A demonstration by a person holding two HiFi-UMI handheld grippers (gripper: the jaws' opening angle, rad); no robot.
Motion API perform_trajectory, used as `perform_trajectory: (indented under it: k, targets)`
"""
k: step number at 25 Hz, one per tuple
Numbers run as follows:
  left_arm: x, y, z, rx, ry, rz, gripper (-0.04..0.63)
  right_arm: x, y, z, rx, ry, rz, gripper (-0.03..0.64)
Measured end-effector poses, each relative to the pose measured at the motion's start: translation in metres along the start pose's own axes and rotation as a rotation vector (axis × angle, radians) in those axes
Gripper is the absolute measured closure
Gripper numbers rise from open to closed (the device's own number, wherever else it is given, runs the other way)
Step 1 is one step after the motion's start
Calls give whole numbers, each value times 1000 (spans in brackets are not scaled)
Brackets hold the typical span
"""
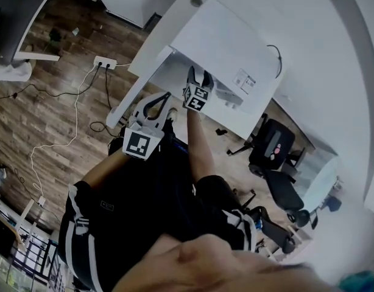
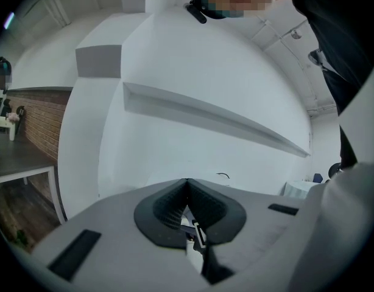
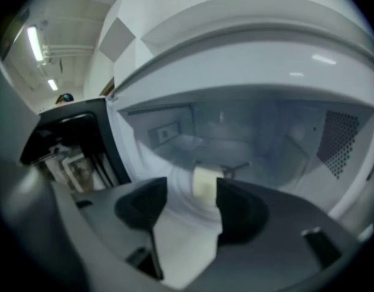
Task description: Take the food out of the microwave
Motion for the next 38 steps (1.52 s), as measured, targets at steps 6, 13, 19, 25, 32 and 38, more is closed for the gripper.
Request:
perform_trajectory:
  k: [6,13,19,25,32,38]
  targets:
    - [-7,3,2,-14,-16,-2,565,14,8,27,-24,28,-15,350]
    - [-9,4,9,-19,-20,-3,565,22,13,50,-71,24,-10,328]
    - [-12,5,14,-31,-24,0,565,28,14,67,-98,25,-3,321]
    - [-16,6,16,-42,-33,-4,565,29,14,77,-151,37,-31,320]
    - [-18,8,19,-48,-38,-13,565,27,14,80,-170,56,-47,321]
    - [-15,10,19,-43,-37,-14,565,30,16,77,-179,60,-53,321]
Point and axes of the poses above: the fingertips, and each gripper's own axes: z forward along the fingers, x to its right, y out of its underside, the point moved 3 cm from there along -z, backward along the fingers, and after that the axes turned 4 degrees about x, right-handed, at the moved point
